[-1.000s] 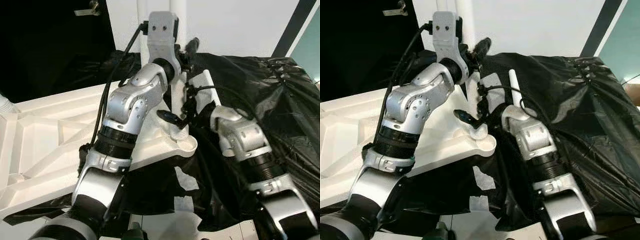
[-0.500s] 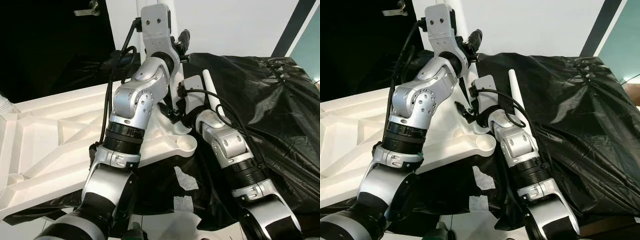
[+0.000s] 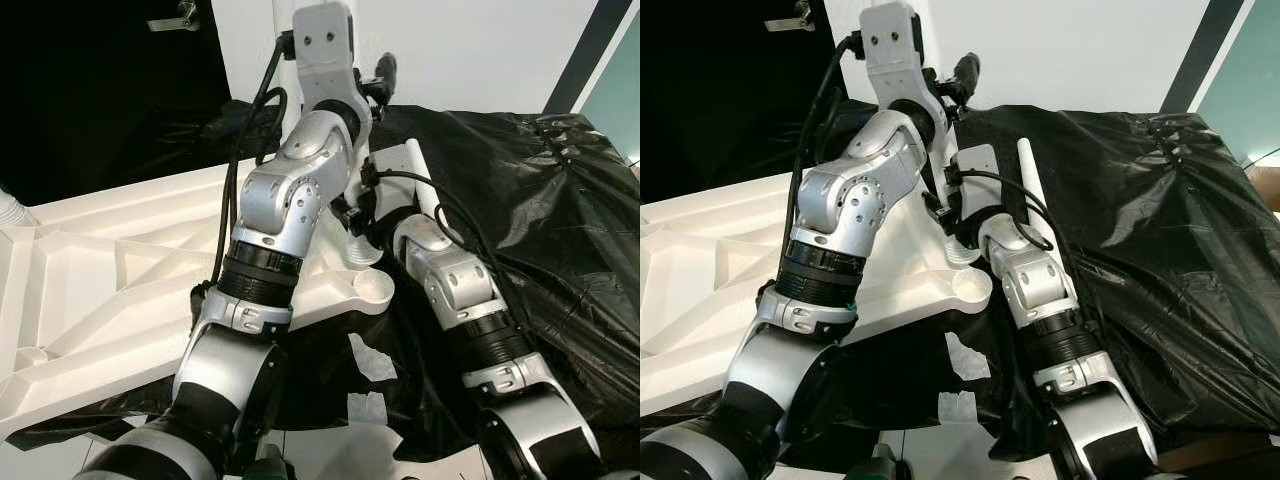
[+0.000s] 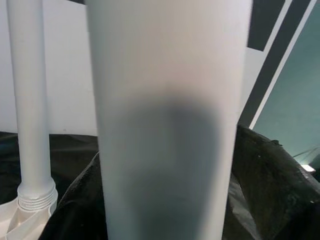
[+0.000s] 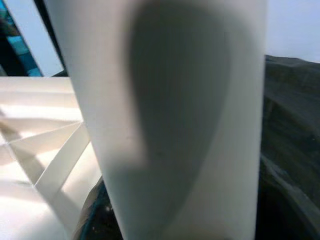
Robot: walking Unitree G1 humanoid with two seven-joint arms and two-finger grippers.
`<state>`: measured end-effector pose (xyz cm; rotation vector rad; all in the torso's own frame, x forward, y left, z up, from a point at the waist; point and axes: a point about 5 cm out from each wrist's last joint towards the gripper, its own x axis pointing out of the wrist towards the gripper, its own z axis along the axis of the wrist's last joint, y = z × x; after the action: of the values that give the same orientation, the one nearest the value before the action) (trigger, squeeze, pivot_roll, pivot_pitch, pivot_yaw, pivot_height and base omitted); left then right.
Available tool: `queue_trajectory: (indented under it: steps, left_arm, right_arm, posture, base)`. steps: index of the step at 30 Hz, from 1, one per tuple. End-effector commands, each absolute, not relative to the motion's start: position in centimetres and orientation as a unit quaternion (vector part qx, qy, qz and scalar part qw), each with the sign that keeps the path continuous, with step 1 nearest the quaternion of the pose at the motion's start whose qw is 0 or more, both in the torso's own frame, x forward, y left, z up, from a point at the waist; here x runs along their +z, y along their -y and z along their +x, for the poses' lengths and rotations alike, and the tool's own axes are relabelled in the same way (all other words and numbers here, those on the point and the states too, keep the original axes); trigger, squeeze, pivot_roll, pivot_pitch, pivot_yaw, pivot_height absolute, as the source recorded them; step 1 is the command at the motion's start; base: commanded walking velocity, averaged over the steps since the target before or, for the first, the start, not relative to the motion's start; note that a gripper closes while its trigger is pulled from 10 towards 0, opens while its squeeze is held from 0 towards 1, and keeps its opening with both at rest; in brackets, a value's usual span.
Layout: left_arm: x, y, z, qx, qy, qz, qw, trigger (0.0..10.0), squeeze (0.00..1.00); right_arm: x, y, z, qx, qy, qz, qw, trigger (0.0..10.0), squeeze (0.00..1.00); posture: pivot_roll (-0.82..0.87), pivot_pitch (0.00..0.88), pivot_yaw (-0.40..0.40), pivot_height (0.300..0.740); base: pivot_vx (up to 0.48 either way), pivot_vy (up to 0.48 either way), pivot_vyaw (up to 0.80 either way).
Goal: Building children table
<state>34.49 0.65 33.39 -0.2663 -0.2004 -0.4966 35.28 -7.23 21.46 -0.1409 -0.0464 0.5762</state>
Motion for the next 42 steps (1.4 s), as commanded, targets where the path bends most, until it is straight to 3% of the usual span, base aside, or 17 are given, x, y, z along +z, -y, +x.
queue_trajectory:
  steps: [1, 22, 42]
  left_arm:
    - [34.0, 0.6, 33.6, -0.342, 0.114, -0.104, 0.927, 10.0, 0.0]
    - [34.0, -0.4, 31.9, -0.483, 0.077, -0.095, 0.867, 10.0, 0.0]
    - [33.9, -1.3, 31.1, -0.529, 0.063, -0.119, 0.838, 10.0, 0.0]
  right_arm:
    - [22.1, 7.7, 35.4, 0.308, 0.029, -0.065, 0.949, 10.0, 0.0]
    - [23.1, 11.8, 35.0, 0.472, 0.032, -0.116, 0.873, 10.0, 0.0]
    - [23.0, 12.7, 34.9, 0.513, 0.035, -0.13, 0.848, 10.0, 0.0]
  posture:
    - [0.09, 0.034, 0.001, 0.74]
    - [0.09, 0.028, 0.007, 0.74]
    - [0.09, 0.021, 0.009, 0.74]
  base:
    - [0.0, 0.0, 0.0]
    - [0.0, 0.0, 0.0]
    - [0.0, 0.0, 0.0]
